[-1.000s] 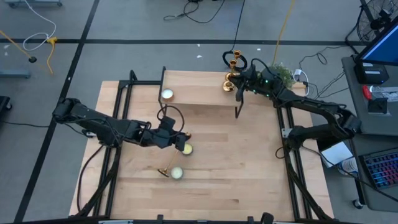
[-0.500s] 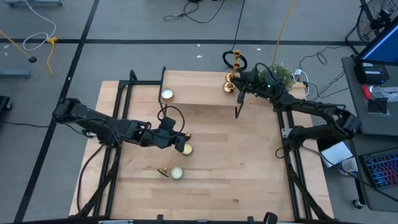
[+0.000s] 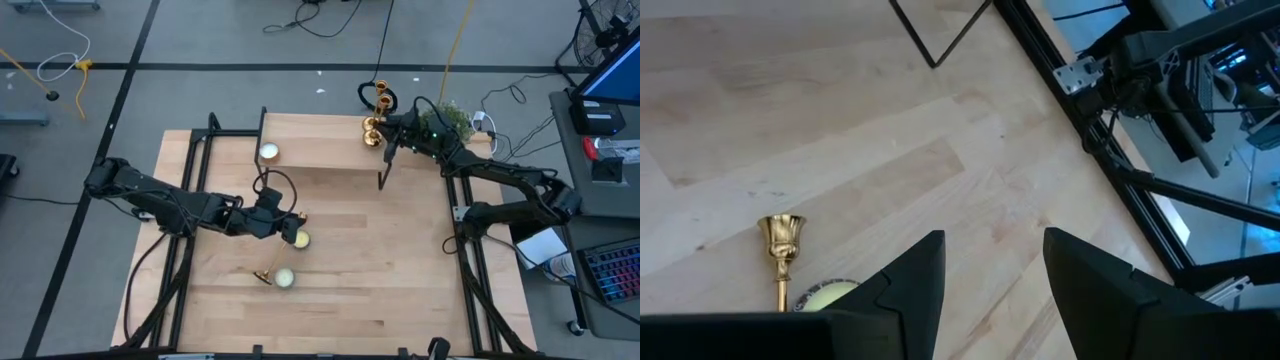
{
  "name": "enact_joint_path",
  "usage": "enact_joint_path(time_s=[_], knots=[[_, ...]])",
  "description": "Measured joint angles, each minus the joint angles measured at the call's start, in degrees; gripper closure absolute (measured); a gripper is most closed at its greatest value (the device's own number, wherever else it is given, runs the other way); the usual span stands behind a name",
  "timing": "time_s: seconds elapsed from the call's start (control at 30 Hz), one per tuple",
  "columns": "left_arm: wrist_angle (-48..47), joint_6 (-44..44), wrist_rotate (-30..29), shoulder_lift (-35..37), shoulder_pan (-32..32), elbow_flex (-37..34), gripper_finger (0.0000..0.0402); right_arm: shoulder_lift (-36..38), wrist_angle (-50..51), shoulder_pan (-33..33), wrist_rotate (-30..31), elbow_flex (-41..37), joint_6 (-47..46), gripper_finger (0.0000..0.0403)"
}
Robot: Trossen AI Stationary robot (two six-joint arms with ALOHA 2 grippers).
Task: Pick & Place candle stick holders
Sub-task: Put the right candle holder aligned with the other candle holder on the shelf
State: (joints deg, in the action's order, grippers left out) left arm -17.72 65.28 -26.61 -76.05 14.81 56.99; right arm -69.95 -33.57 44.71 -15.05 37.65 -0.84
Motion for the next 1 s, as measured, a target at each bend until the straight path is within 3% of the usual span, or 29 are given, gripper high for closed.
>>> enact_joint_path(time_s=[1.0], knots=[[0.01,-0.51,-0.42,0.00,-0.04,-0.02,0.0224,0.00,2.15,-0.02,0.15,0.00,0.47,0.0384]])
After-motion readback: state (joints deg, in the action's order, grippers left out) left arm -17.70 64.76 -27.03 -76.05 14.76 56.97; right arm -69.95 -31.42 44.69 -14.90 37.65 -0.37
